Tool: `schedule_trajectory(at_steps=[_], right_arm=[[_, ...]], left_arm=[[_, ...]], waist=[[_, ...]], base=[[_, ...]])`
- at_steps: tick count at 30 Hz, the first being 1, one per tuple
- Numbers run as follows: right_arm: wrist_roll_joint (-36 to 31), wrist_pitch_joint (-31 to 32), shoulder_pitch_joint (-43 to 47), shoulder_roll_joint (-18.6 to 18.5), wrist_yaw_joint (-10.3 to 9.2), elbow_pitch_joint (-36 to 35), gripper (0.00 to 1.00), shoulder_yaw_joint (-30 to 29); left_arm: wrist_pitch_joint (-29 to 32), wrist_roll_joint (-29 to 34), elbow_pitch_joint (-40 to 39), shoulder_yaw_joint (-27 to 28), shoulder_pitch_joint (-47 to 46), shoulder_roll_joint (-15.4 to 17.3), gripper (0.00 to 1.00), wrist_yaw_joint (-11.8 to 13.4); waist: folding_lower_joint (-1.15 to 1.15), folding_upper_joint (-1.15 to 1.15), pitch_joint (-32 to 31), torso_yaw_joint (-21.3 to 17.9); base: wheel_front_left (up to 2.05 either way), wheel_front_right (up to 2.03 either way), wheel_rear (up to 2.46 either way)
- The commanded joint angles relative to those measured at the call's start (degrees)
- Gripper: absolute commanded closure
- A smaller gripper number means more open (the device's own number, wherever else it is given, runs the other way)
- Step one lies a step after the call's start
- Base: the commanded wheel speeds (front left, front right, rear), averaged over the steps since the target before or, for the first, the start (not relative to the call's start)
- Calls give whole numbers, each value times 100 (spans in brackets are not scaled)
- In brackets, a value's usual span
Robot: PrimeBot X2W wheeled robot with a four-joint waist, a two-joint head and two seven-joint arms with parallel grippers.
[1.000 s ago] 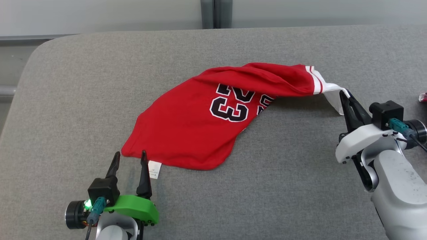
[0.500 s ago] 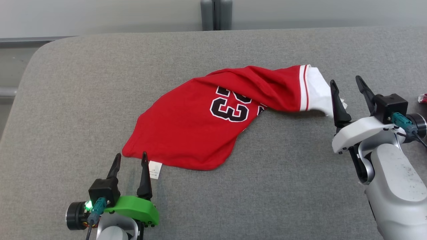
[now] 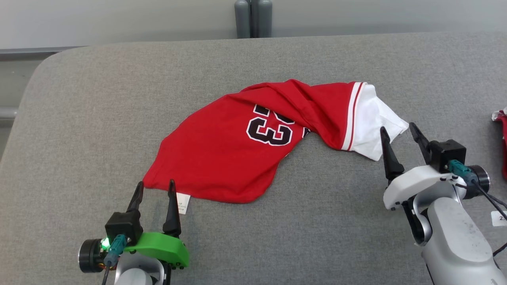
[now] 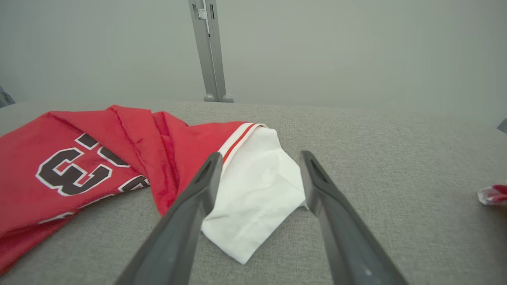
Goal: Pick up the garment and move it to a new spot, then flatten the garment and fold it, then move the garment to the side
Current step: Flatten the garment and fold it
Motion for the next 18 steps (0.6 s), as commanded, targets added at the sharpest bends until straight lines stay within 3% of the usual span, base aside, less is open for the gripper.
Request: schedule_trajectory(at_steps=[1,9,18], right_arm=[[48,-16,89,16,-8,33,0,25],[125,-16,408,216,-8,21,0,117],[407,-16,682,360,-8,-134,0,1468]], left_arm=[[3,26,-17,7,12,22,0,8],[3,18,5,-5,19,22,0,14],[3,-50,25,-109,8,22,0,10]], waist=[[0,0,4,2],[0,0,6,22],[0,0,9,228]], base=[[0,0,0],[0,0,0],[0,0,0]])
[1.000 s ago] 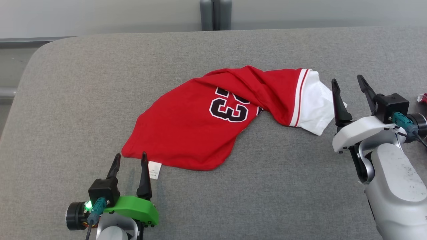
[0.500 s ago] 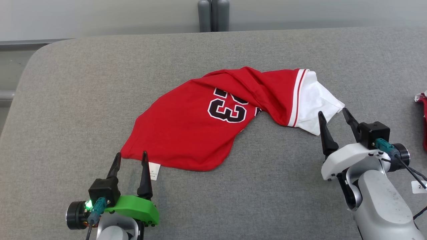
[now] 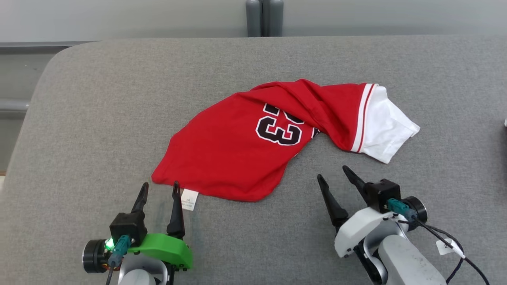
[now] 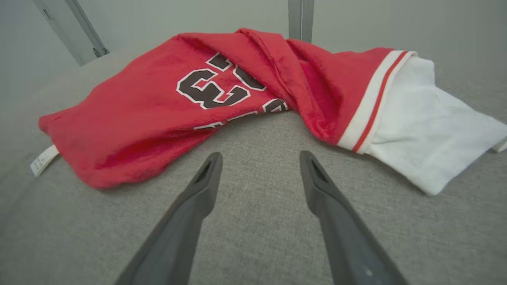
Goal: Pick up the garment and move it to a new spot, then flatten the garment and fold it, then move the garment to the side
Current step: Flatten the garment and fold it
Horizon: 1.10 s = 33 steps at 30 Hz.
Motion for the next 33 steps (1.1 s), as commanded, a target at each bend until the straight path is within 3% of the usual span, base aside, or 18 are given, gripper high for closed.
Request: schedule_trajectory(at_steps=[1,11,22,23,24,26,27,33], right_arm=[[70,-16,26,-10,-8,6,0,46],[716,-16,-204,46,-8,248,0,1061],[1277,-16,-592,105,-8,858,0,1260],[1308,-16,-626,110,-8,926,6,1265],[1375,-16,-655,112,-8,1022,29,1257],[1434,-16,-745,120,-8,1115,89,1263],[1471,-16,-766,124,-8,1157,100,1275],[1557,-16,-860,127,-8,955,100,918]], left_arm=[[3,-26,-9,5,24,22,0,12],[3,-61,-41,-87,17,22,0,26],[3,-65,-73,-130,-18,21,0,43],[3,-70,-75,-134,-30,21,0,48],[3,-73,-75,-146,-44,21,0,49],[3,-66,-70,-145,-44,21,0,49],[3,-59,-67,-138,-42,21,0,46],[3,-11,-60,-53,27,21,0,73]], waist=[[0,0,-9,76],[0,0,25,426],[0,0,139,698],[0,0,149,714],[0,0,163,736],[0,0,176,764],[0,0,179,773],[0,0,131,723]], base=[[0,0,0],[0,0,0],[0,0,0],[0,0,0],[0,0,0],[0,0,0],[0,0,0],[0,0,0]])
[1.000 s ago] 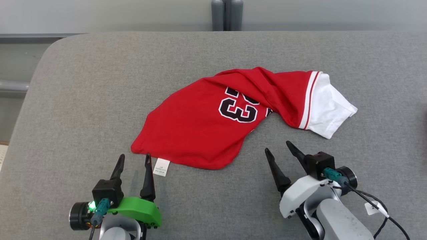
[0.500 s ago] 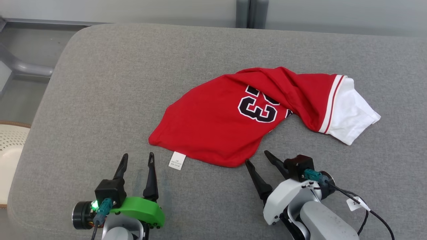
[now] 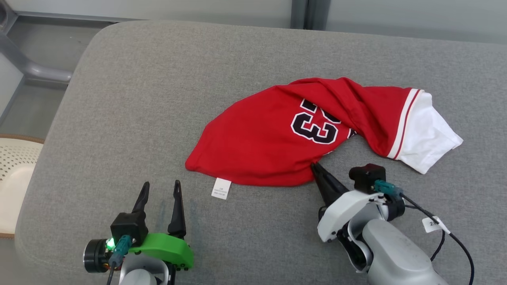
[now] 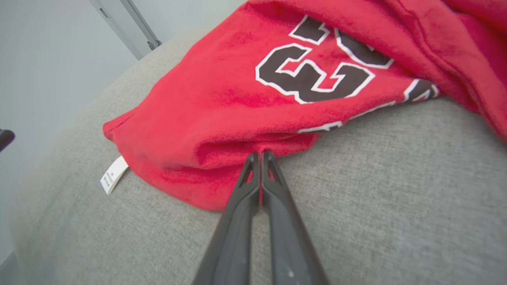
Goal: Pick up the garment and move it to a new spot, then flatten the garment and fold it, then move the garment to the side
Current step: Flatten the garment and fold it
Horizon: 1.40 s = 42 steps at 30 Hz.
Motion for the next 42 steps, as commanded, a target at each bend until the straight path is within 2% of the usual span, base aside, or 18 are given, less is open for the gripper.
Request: schedule_trajectory(at_steps=[1,11,18,22,29,30,31,33,36,42], right_arm=[[-7,-16,4,-30,-7,-126,100,-167],[-230,-16,423,-232,-6,-1524,100,-1190],[-337,-16,-32,-408,-4,-2348,100,-803],[-399,-16,-592,-446,-3,-2166,100,-398],[-600,-16,-1650,-285,-4,-902,100,204],[-679,-16,-1745,-273,-4,-687,65,260],[-656,-16,-1819,-239,-4,-431,0,291],[-621,-17,-1976,-167,-3,-193,0,309],[-578,-16,-1953,-115,-4,-247,0,264],[-560,-16,-1422,-251,-4,-907,0,-328]], left_arm=[[3,39,-4,41,45,20,0,31],[3,7,2,65,146,20,0,-13],[3,-104,12,-87,114,21,0,-10],[3,-197,20,-239,18,19,0,4],[3,-358,21,-544,-146,19,0,69],[3,-369,23,-566,-164,19,0,77],[3,-391,26,-597,-178,18,0,89],[3,-415,14,-615,-175,18,0,108],[3,-421,-19,-571,-158,18,0,148],[3,-336,-40,-500,-194,18,0,118]], waist=[[0,0,-54,-64],[0,0,-310,-399],[0,0,-204,-197],[0,0,-56,123],[0,0,283,791],[0,0,315,845],[0,0,358,912],[0,0,401,973],[0,0,435,934],[0,0,374,586]], base=[[0,0,0],[0,0,0],[0,0,0],[0,0,0],[0,0,0],[0,0,0],[0,0,0],[0,0,0],[0,0,0],[0,0,0]])
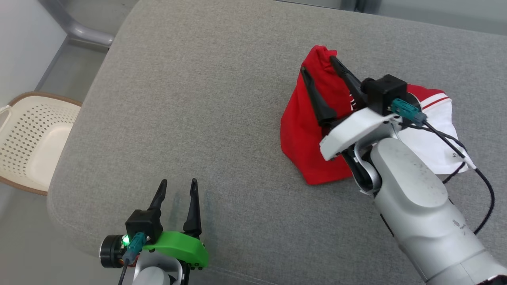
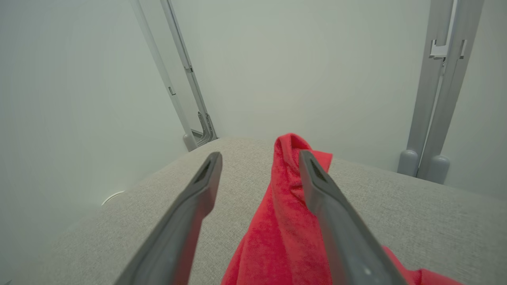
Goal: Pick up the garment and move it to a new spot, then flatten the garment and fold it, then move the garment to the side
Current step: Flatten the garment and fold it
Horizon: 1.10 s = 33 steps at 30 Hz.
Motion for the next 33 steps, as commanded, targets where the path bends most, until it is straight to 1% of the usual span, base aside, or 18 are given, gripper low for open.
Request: schedule_trajectory(at_steps=[1,4,7,10,13,16,22,24,30,31,32,33], right_arm=[[16,-15,234,-72,-1,-159,0,-136],[-14,-15,634,-206,-1,-530,0,-441],[-48,-15,1016,-265,-1,-733,0,-675],[-104,-15,1373,-298,0,-763,0,-796],[-192,-15,1637,-307,0,-628,0,-789],[-215,-15,1795,-261,0,-492,0,-694],[-79,-15,2010,-176,-1,-243,0,-152],[-33,-15,1995,-174,-1,-4,0,76],[-119,-15,1751,-119,-1,531,0,83],[-138,-15,1724,-91,-1,636,10,109],[-157,-14,1696,-77,-1,695,31,129],[-180,-14,1647,-61,-1,745,65,152]], left_arm=[[3,45,-19,20,-121,16,0,-15],[3,116,-17,69,-132,17,0,-41],[3,184,-10,92,-144,17,0,-69],[3,220,7,123,-107,18,0,-89],[3,216,19,125,-55,19,0,-107],[3,223,21,115,-21,18,0,-129],[3,187,14,107,40,18,0,-113],[3,166,8,81,6,17,0,-106],[3,126,-27,38,-72,17,0,-70],[3,126,-35,33,-72,17,0,-73],[3,125,-39,33,-70,17,0,-71],[3,123,-41,36,-71,17,0,-64]], waist=[[0,0,-65,-241],[0,0,-137,-451],[0,0,-224,-610],[0,0,-305,-741],[0,0,-357,-798],[0,0,-372,-808],[0,0,-320,-690],[0,0,-276,-622],[0,0,-214,-501],[0,0,-210,-484],[0,0,-206,-471],[0,0,-202,-456]], base=[[0,0,0],[0,0,0],[0,0,0],[0,0,0],[0,0,0],[0,0,0],[0,0,0],[0,0,0],[0,0,0],[0,0,0],[0,0,0],[0,0,0]])
